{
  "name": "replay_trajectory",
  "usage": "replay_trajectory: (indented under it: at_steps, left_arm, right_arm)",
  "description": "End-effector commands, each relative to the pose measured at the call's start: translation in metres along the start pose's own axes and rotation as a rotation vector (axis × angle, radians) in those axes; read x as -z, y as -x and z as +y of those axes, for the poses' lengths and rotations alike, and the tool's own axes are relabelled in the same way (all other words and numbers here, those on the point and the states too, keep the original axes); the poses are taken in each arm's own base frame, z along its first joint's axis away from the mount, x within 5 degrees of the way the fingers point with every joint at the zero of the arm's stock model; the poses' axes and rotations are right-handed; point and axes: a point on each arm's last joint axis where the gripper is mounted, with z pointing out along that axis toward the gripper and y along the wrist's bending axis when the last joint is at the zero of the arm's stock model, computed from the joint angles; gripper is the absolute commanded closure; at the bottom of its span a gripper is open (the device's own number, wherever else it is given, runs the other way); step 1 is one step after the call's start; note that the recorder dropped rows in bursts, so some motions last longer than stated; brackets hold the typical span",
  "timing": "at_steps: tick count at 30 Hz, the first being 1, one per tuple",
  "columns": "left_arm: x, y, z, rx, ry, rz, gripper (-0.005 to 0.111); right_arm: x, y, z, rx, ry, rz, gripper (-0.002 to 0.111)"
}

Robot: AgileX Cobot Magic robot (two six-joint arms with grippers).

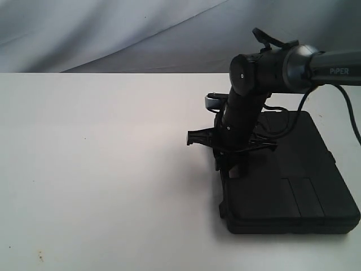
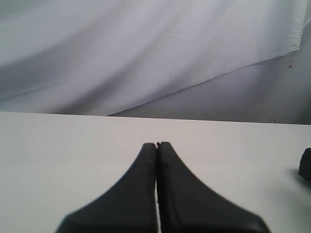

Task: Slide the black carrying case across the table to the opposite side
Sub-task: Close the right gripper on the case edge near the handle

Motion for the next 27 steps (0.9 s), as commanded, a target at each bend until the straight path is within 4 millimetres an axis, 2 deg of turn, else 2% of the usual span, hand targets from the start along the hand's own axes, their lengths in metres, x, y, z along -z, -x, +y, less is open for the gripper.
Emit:
replay_trajectory:
  at_steps: [1,15,27]
  left_arm:
    - [0.0,-0.001,0.0,0.006,0.003,-0.003,0.107]
    - [0.0,-0.001,0.0,0.006,0.003,-0.003,0.107]
    - [0.0,-0.001,0.0,0.006,0.003,-0.003,0.107]
  right_arm:
    - [0.002,0.002,0.001,-0.01,-0.003,-0.023,0.108]
    - [0.0,-0.006,0.032,-0.077,0.043,-0.089,0.108]
    - [0.0,-0.005,0.037,-0.132,0.091,-0.1,0.108]
